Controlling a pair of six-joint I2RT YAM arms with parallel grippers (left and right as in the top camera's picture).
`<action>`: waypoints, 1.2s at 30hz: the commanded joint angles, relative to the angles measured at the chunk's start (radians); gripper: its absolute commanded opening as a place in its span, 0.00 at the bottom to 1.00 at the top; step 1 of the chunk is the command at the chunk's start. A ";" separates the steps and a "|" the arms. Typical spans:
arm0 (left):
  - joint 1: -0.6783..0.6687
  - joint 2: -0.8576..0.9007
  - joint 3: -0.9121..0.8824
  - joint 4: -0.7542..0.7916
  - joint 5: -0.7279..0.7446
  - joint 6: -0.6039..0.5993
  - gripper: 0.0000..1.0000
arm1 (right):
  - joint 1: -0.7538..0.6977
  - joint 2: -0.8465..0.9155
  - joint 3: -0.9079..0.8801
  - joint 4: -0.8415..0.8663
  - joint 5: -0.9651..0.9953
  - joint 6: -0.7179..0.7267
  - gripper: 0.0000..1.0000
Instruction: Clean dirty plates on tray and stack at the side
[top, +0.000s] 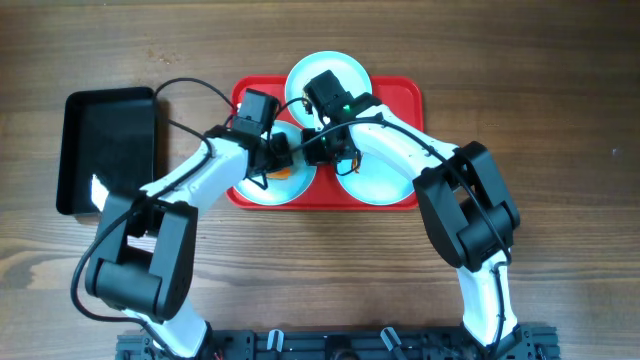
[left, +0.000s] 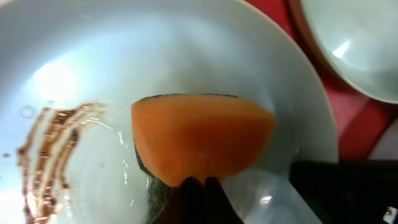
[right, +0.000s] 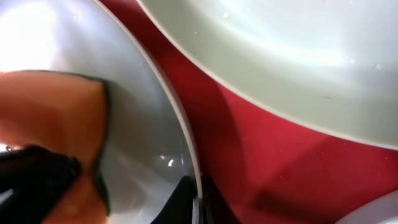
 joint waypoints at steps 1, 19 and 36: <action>-0.013 0.036 -0.012 0.007 0.007 0.004 0.04 | 0.005 0.055 -0.011 -0.014 0.003 0.007 0.05; 0.096 0.157 -0.017 -0.044 -0.274 0.004 0.04 | 0.004 0.055 -0.011 -0.047 0.003 0.017 0.03; 0.072 -0.011 -0.014 -0.135 -0.356 0.004 0.04 | 0.004 0.055 -0.011 -0.052 0.002 0.027 0.04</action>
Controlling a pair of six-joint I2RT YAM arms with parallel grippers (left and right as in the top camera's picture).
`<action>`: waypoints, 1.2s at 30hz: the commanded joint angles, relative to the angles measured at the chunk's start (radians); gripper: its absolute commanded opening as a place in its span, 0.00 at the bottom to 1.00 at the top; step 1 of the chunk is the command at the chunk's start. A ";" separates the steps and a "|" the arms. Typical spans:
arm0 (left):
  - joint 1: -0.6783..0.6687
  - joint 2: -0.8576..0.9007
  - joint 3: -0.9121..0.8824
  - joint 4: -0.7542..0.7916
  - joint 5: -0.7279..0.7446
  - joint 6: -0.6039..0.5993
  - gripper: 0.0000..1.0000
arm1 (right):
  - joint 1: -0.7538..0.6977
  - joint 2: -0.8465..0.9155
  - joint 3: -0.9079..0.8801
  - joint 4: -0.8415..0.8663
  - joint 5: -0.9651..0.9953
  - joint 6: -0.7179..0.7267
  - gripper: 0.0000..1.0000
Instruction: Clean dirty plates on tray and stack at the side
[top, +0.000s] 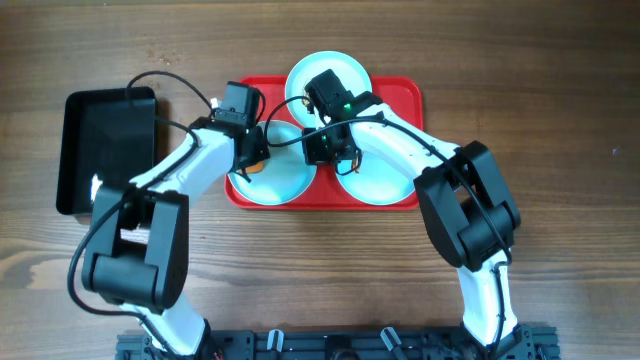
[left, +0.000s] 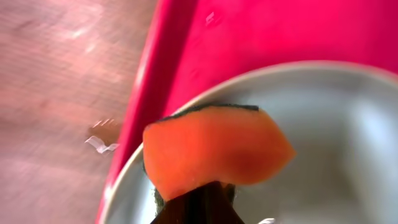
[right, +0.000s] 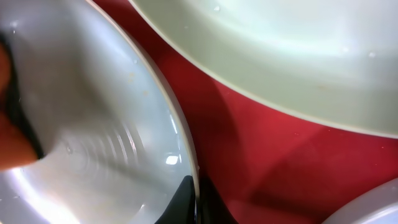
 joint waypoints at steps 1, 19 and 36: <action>-0.027 -0.072 -0.052 -0.050 -0.132 0.004 0.04 | 0.008 0.055 -0.017 -0.029 0.010 0.002 0.04; -0.088 0.001 -0.053 0.016 0.246 -0.026 0.04 | 0.008 0.055 -0.017 -0.032 -0.009 0.002 0.04; -0.050 0.044 -0.053 -0.190 -0.255 -0.026 0.04 | 0.008 0.055 -0.017 -0.036 -0.008 -0.001 0.04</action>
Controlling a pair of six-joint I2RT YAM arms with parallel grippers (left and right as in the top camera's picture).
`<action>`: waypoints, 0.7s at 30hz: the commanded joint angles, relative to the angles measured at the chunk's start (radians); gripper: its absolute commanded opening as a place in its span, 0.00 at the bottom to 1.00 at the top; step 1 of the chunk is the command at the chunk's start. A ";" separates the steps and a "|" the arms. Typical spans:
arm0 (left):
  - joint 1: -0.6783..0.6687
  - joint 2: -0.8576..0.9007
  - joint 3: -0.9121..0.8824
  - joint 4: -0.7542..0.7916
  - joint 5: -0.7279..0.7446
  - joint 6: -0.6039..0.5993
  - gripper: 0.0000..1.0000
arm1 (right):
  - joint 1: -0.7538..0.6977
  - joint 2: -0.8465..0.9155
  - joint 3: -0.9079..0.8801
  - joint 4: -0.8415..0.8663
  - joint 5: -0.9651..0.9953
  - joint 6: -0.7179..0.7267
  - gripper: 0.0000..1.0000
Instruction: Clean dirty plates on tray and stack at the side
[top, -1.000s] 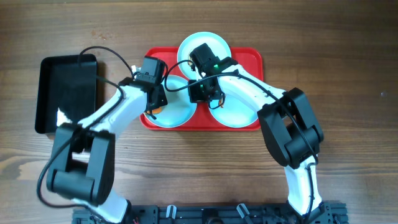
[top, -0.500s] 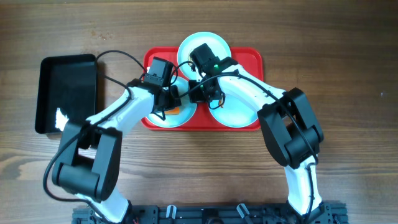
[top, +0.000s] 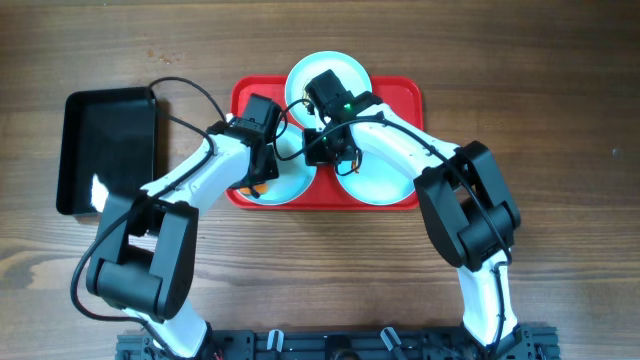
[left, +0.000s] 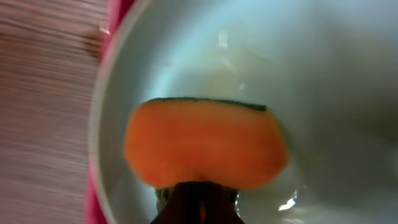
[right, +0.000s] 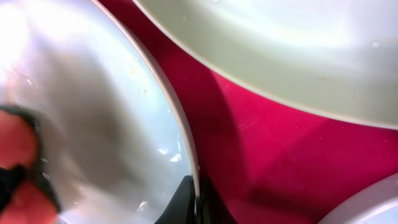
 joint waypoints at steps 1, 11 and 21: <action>0.040 0.062 -0.050 -0.013 -0.201 -0.010 0.04 | 0.008 0.055 -0.018 -0.026 0.000 -0.005 0.04; 0.030 -0.045 0.103 -0.041 -0.175 -0.104 0.04 | 0.008 -0.008 0.019 -0.039 0.067 -0.031 0.04; 0.018 -0.237 0.129 -0.053 -0.146 -0.126 0.04 | 0.008 -0.148 0.037 -0.099 0.340 -0.030 0.04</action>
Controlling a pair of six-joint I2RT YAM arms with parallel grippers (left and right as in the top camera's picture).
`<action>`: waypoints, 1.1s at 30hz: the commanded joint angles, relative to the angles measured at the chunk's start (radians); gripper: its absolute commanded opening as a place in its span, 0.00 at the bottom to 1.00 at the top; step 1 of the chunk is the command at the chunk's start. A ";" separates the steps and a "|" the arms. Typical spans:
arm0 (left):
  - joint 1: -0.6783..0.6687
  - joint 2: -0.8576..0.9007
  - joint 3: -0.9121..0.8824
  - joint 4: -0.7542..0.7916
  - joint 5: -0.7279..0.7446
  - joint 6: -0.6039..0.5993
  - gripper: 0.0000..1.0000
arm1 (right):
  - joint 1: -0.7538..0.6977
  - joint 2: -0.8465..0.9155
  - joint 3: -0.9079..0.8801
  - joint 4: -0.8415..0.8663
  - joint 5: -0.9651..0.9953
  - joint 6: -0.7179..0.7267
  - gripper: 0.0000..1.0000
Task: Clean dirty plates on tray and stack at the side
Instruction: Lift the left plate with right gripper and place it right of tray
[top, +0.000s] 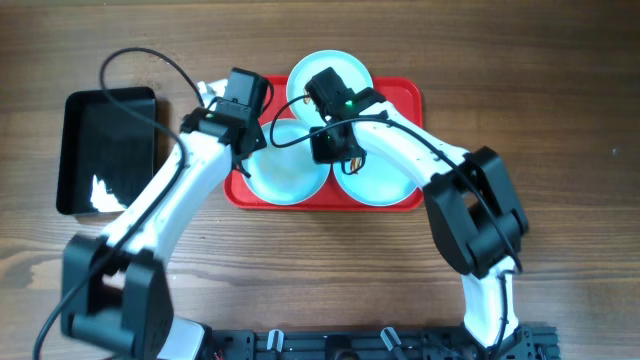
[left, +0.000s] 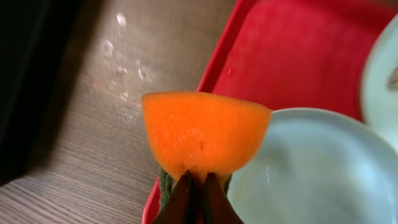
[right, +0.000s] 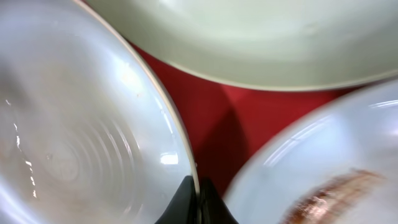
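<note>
A red tray (top: 405, 95) holds three pale plates. My right gripper (top: 326, 152) is shut on the right rim of the front-left plate (top: 285, 175), whose face (right: 68, 130) looks clean. The front-right plate (top: 382, 178) shows a brown smear (right: 348, 186). The rear plate (top: 330, 72) lies beyond them. My left gripper (left: 198, 186) is shut on an orange sponge (left: 202, 134) with a green back. It hangs over the tray's left rim (left: 214, 71), beside the held plate (left: 311, 168) and clear of it.
A black bin (top: 108, 150) sits on the wooden table left of the tray and shows as a dark edge (left: 31, 68) in the left wrist view. Water drops glint on the wood (left: 121, 68) between bin and tray.
My left gripper with the sponge has gone from inside the front-left plate to above the tray's left rim. The right gripper still pinches that plate's rim, and the stained front-right plate now shows beside it.
The sponge lay on the front-left plate beside a brown smear while the right gripper pinched the rim. It then stood at the plate's far-left edge, then inside the plate again, with no smear showing. Now the sponge is off the plate, which looks clean.
</note>
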 joint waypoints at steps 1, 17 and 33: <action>0.001 -0.062 0.018 0.000 0.017 -0.032 0.04 | 0.003 -0.103 0.023 -0.007 0.160 -0.022 0.04; 0.002 -0.050 -0.033 -0.021 0.227 -0.028 0.04 | 0.008 -0.285 0.023 -0.084 0.604 -0.106 0.04; 0.003 -0.049 -0.079 0.010 0.227 -0.028 0.04 | 0.285 -0.286 0.023 -0.080 1.128 -0.232 0.04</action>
